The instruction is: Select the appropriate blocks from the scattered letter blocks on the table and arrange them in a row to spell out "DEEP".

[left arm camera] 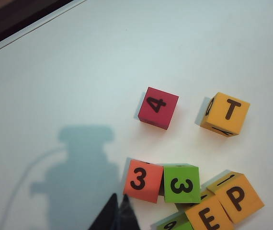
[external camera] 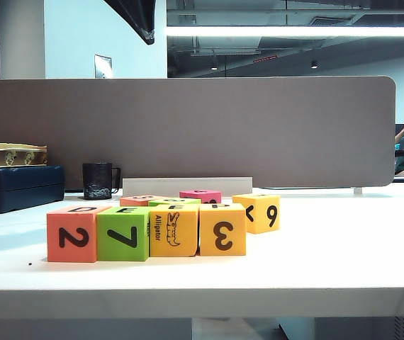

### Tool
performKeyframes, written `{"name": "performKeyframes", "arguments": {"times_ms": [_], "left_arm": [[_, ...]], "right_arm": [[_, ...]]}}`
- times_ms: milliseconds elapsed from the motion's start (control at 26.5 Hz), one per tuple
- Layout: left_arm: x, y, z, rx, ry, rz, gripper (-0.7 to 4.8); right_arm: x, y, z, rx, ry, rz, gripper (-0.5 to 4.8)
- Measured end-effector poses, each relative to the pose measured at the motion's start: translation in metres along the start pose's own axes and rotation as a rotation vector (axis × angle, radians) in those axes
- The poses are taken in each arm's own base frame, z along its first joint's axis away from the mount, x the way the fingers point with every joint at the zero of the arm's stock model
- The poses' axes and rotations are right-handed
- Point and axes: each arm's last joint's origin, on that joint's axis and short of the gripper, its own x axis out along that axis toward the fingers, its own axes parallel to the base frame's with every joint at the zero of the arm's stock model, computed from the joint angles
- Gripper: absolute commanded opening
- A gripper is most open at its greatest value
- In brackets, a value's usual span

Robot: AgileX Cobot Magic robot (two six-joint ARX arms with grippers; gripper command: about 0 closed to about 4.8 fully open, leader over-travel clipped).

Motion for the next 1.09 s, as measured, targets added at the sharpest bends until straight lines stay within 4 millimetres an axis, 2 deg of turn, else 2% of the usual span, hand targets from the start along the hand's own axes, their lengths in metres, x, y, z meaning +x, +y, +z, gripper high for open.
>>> {"name": "performKeyframes", "arguments": {"times_ms": [453,604,793,944,1095], "left_arm": [[-0.003,0.0,0.0,0.003,-0.005,0.001,-0.06],[-0.02,0.002,0.001,0.052,-0.07,0.027,-0.06],[-0.052,0.009,0.005,0.039,-0.257,0.201,-0.06],[-0.062,0.018,-0.006,0.006,-0.349,0.253,-0.06],[-0.066,0.031,-0.029,-0.031,-0.368,0.296,-0.06]], "right_arm": [[0.0,0.0,0.0,0.0,0.0,0.0,-0.05],[0.0,0.0,0.0,0.0,0.0,0.0,-0.05],[0.0,0.0,0.0,0.0,0.0,0.0,-0.05],[0.0,0.0,0.0,0.0,0.0,0.0,-0.05],[0.0,0.0,0.0,0.0,0.0,0.0,-0.05]]}}
